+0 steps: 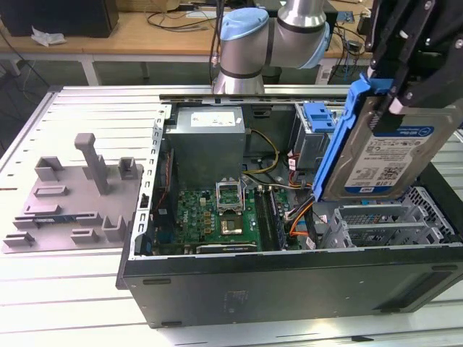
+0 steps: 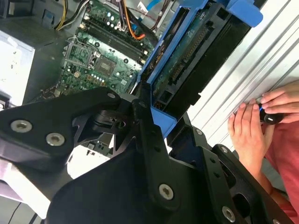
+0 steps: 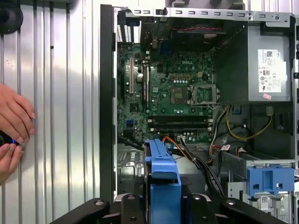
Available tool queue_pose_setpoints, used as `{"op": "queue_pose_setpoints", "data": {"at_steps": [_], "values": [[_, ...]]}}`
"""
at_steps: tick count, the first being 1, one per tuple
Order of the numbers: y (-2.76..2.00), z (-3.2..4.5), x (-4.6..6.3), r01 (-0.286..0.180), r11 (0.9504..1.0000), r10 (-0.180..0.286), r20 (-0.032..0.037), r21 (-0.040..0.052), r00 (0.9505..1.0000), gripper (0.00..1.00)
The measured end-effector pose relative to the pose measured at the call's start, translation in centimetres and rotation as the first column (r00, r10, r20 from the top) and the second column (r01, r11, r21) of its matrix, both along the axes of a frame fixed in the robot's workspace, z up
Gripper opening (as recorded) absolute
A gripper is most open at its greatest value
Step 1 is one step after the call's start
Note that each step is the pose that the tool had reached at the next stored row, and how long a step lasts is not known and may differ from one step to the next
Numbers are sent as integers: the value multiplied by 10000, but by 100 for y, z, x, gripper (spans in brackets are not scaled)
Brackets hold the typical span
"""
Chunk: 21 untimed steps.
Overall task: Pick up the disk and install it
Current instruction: 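Insert the disk into the insertion slot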
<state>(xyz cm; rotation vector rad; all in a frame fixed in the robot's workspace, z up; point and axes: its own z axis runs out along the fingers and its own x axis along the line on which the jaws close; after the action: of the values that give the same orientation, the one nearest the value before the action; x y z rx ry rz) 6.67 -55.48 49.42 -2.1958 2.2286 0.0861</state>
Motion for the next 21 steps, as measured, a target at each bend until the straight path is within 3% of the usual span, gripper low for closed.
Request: {"op": "queue_pose_setpoints", "data": {"at_steps": [17,21], "values": [[-10,-5,414,0,10000,0,0,12,10000,37],[-10,-7,466,1,10000,-1,0,13,10000,37]]}}
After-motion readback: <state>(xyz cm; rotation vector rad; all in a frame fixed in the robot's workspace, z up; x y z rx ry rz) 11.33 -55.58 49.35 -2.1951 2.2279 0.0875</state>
